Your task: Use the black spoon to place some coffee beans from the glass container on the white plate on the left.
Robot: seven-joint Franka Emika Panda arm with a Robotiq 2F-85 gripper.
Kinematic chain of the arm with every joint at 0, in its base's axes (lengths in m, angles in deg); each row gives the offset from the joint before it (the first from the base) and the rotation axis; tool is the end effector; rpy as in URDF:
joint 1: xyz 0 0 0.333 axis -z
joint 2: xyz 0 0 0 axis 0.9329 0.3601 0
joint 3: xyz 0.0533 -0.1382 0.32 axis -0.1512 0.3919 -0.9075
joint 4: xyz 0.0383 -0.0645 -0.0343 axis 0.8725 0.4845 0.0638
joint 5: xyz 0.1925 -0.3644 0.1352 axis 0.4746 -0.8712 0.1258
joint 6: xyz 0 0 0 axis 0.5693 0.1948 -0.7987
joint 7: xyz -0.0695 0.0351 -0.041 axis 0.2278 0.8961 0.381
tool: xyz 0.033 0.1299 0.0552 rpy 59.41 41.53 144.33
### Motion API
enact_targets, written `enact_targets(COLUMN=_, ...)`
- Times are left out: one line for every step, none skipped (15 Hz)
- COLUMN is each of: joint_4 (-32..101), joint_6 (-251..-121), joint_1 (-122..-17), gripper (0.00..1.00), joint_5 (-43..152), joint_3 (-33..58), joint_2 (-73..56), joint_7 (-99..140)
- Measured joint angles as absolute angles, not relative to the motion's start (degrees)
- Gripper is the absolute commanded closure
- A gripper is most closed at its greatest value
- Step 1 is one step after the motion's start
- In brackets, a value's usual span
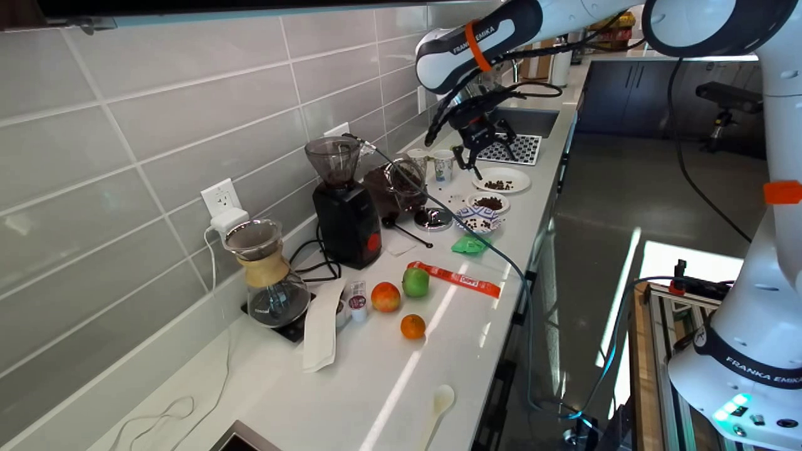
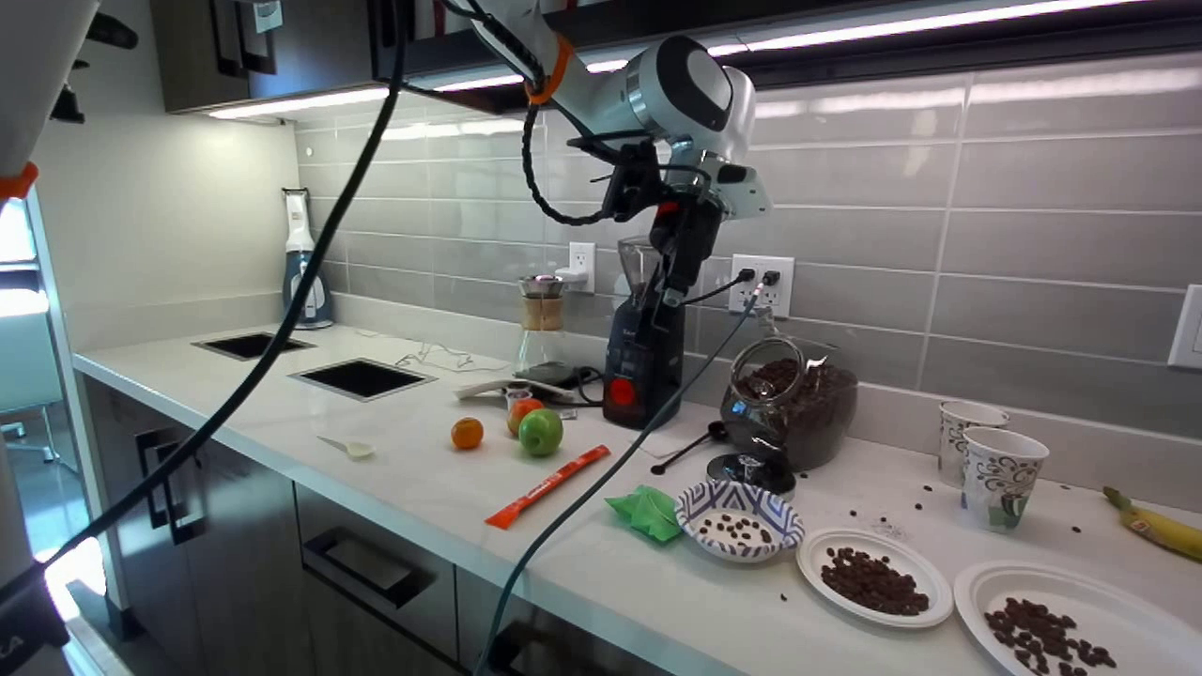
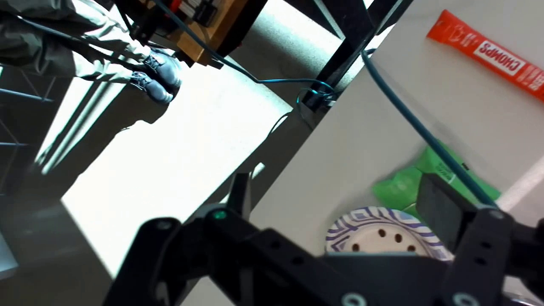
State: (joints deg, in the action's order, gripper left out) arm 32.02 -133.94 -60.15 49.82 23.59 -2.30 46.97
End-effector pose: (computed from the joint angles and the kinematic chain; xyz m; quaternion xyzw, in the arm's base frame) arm 0.5846 -0.2593 0.3795 0.8545 -0.4392 -0.2444 0.1315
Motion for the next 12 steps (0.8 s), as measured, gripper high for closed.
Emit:
enact_targets(joint_4=33.0, joint_6=-134.1, joint_1=-60.0, gripper=0.0, joint_5=49.0, joint_3=24.4, joint_2=-3.1, joint_7=47.9)
enact_targets(joint_4=34.0, joint_6=-134.3, joint_1=-59.7, gripper=0.0, joint_5=48.5, joint_3=25.1, joint_2=-4.2, joint_7=48.5)
enact_targets(joint_4=35.0, joint_6=-135.1, joint_1=-59.4, gripper=0.0, joint_5=48.1, joint_3=25.6, joint_2=-5.3, joint_7=48.7)
enact_targets(joint_4=36.1, joint_6=-136.1, joint_1=-58.9, gripper=0.0, joint_5=47.7, joint_3=26.1, joint_2=-6.5, joint_7=48.8)
enact_targets(joint_4=37.4, joint_6=-137.7, joint_1=-58.5, gripper=0.0, joint_5=47.1, joint_3=26.4, joint_2=-7.7, joint_7=48.8)
enact_targets(joint_4=39.0, joint_6=-140.0, joint_1=-58.2, gripper=0.0, joint_5=46.6, joint_3=26.6, joint_2=-9.0, joint_7=48.8)
enact_targets(joint_4=40.7, joint_6=-142.8, joint_1=-57.9, gripper=0.0, joint_5=46.1, joint_3=26.6, joint_2=-10.4, joint_7=48.7)
enact_targets(joint_4=42.6, joint_6=-146.3, joint_1=-57.6, gripper=0.0, joint_5=45.4, joint_3=26.7, joint_2=-11.8, joint_7=48.8)
enact_targets(joint_4=44.4, joint_6=-149.7, joint_1=-57.2, gripper=0.0, joint_5=45.0, joint_3=26.8, joint_2=-13.0, joint_7=48.7)
enact_targets(joint_4=46.3, joint_6=-153.8, joint_1=-56.8, gripper=0.0, joint_5=44.8, joint_3=26.8, joint_2=-14.1, joint_7=47.7)
enact_targets(joint_4=48.2, joint_6=-158.2, joint_1=-56.2, gripper=0.0, joint_5=44.8, joint_3=26.9, joint_2=-15.2, joint_7=46.3)
enact_targets(joint_4=49.8, joint_6=-162.3, joint_1=-55.6, gripper=0.0, joint_5=44.8, joint_3=26.9, joint_2=-16.0, joint_7=44.7)
